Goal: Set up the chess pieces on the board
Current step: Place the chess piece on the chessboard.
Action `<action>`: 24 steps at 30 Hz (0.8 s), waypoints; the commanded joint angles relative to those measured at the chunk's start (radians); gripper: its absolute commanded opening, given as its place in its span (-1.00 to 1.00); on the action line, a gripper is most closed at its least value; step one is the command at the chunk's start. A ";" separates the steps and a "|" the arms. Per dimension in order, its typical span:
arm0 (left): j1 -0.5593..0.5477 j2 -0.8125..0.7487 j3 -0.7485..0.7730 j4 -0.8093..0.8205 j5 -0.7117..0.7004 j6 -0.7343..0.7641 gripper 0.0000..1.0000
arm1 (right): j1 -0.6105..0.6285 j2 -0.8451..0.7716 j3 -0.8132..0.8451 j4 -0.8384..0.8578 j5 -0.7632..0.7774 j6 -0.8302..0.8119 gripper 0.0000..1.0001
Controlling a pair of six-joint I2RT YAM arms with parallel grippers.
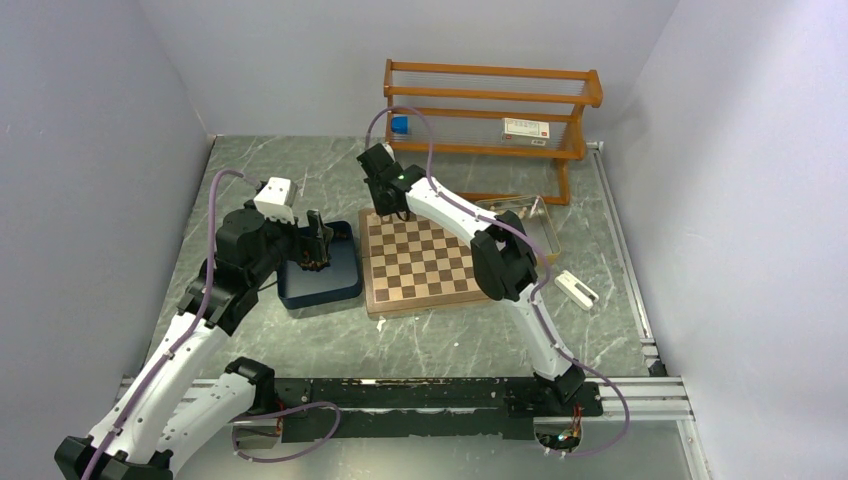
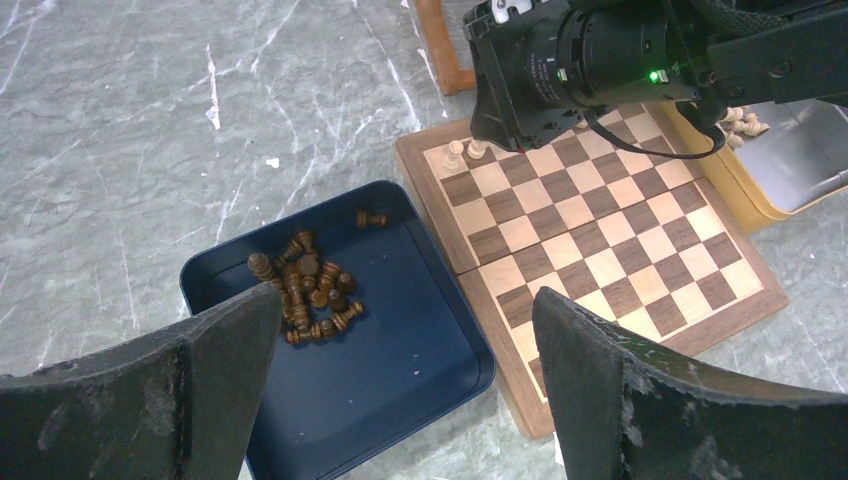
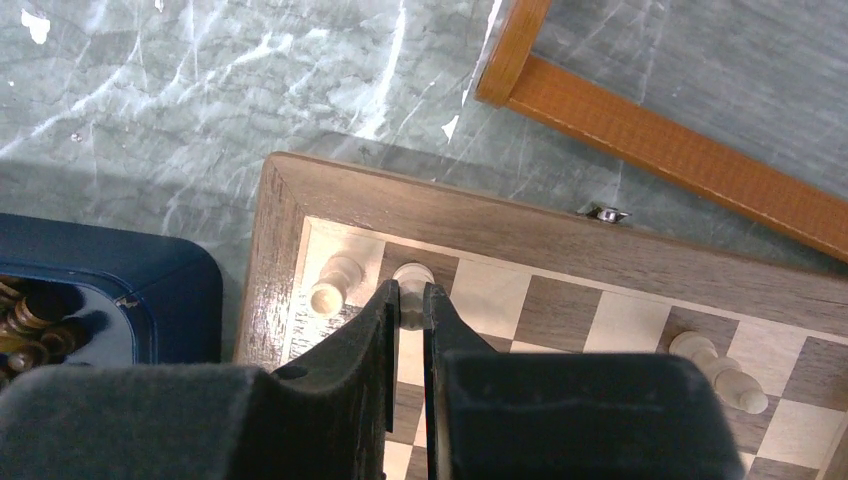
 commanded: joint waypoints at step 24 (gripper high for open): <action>-0.006 -0.012 0.019 0.012 -0.007 0.014 0.99 | 0.001 0.054 0.088 -0.120 -0.025 0.010 -0.76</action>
